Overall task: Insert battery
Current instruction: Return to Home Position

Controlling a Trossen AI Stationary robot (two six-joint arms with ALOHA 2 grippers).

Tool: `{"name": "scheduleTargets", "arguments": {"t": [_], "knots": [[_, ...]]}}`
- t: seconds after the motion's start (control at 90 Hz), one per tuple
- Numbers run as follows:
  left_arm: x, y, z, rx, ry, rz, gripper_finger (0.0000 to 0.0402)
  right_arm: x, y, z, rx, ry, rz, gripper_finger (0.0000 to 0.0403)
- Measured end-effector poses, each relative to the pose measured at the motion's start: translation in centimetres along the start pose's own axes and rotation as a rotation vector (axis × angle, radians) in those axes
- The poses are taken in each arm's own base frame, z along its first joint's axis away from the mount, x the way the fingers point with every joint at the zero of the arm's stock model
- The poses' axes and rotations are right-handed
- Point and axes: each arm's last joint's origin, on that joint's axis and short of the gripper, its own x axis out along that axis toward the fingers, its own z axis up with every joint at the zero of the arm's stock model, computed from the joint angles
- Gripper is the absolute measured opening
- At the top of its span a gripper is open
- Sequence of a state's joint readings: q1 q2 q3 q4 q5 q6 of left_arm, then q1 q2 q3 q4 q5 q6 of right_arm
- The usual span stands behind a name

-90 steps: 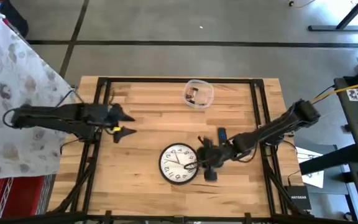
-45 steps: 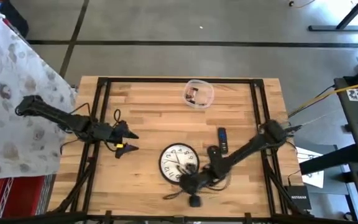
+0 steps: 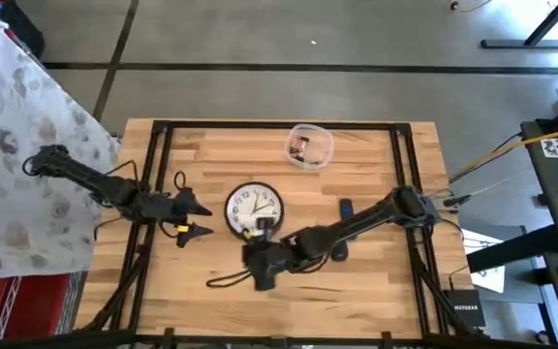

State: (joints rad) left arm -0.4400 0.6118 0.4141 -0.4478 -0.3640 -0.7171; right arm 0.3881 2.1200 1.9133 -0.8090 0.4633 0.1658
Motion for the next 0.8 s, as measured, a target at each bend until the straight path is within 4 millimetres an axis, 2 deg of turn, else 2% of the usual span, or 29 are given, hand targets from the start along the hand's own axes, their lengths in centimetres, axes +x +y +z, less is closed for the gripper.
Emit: {"name": "scheduleTargets", "arguments": {"t": [0.178,0.3,0.367,0.511,0.678,0.8], "knots": [[-1.3,-0.8,-0.2,-0.004,-0.063,0.005,0.0297,-2.6,-2.7,-3.7,0.075,0.170,-0.036,0.0001],[-2.7,-0.5,0.0,-0.009,-0.158,0.005,0.0297,-4.7,-4.2,-6.6,0.162,0.138,-0.040,0.0001],[-3.7,0.0,0.2,-0.030,-0.221,-0.004,0.0297,-5.8,-5.0,-8.8,0.232,0.099,-0.029,0.0001],[-6.2,1.4,0.8,-0.055,-0.341,-0.092,0.0297,-7.0,-6.6,-14.1,0.415,-0.075,0.068,0.0001],[-8.6,3.5,0.8,-0.059,-0.469,-0.169,0.0297,-7.3,-8.9,-20.0,0.554,-0.302,0.259,0.0001],[-8.6,3.6,0.9,-0.035,-0.488,-0.167,0.0297,-7.5,-11.0,-23.5,0.584,-0.482,0.394,0.0001]]}}
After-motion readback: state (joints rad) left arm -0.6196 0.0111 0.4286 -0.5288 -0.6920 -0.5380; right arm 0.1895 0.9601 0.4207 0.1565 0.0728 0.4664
